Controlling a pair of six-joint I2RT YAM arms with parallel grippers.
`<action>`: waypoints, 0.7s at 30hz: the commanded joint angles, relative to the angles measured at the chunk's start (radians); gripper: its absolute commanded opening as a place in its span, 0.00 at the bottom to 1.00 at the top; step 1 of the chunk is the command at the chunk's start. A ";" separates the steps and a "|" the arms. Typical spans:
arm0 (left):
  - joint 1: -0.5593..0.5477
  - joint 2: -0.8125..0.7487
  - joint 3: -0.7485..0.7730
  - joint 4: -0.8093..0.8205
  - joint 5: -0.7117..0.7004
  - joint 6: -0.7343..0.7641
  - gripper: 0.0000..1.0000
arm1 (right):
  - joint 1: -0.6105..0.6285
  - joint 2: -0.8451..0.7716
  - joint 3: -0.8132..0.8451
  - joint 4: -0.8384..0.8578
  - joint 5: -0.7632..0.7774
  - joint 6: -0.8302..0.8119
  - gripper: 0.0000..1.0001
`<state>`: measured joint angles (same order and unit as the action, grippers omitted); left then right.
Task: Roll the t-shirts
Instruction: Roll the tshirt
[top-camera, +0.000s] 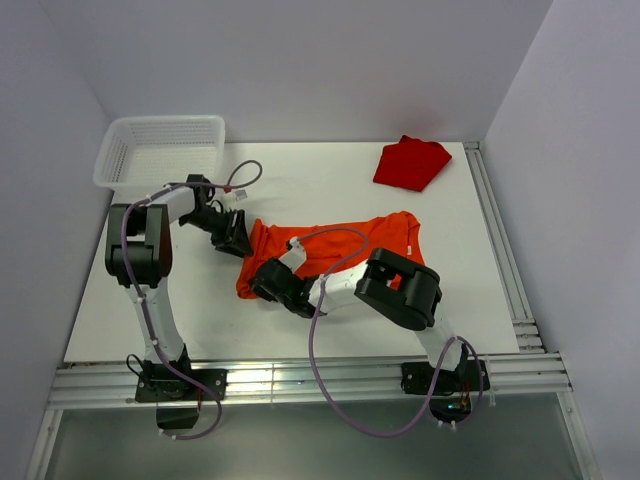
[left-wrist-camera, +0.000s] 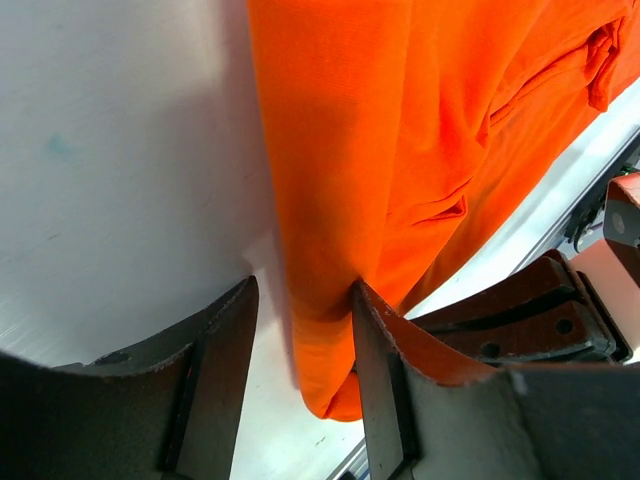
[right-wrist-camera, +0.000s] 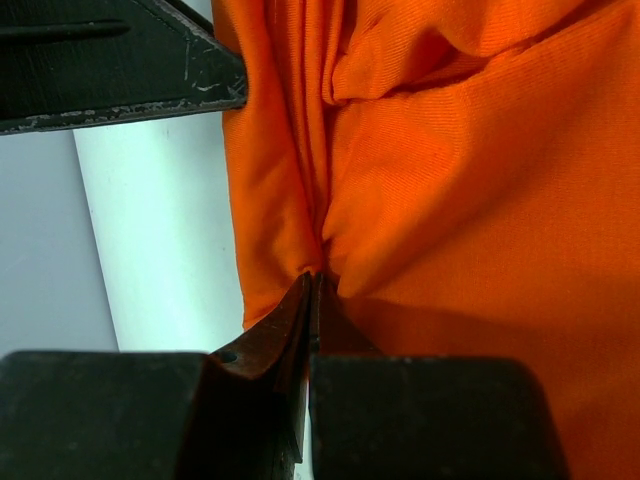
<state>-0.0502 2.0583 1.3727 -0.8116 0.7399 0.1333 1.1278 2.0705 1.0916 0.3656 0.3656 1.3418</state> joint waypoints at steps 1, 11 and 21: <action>-0.026 -0.006 -0.021 0.040 -0.011 0.002 0.49 | 0.001 -0.023 -0.029 -0.082 -0.005 -0.016 0.00; -0.056 0.016 -0.012 0.075 -0.071 -0.041 0.24 | 0.003 -0.041 -0.042 -0.086 0.001 -0.024 0.00; -0.059 -0.081 -0.076 0.176 -0.275 -0.178 0.00 | 0.024 -0.116 -0.151 0.047 -0.011 -0.062 0.10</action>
<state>-0.1066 2.0212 1.3197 -0.7376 0.6346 -0.0010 1.1282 1.9980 0.9760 0.4156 0.3634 1.3193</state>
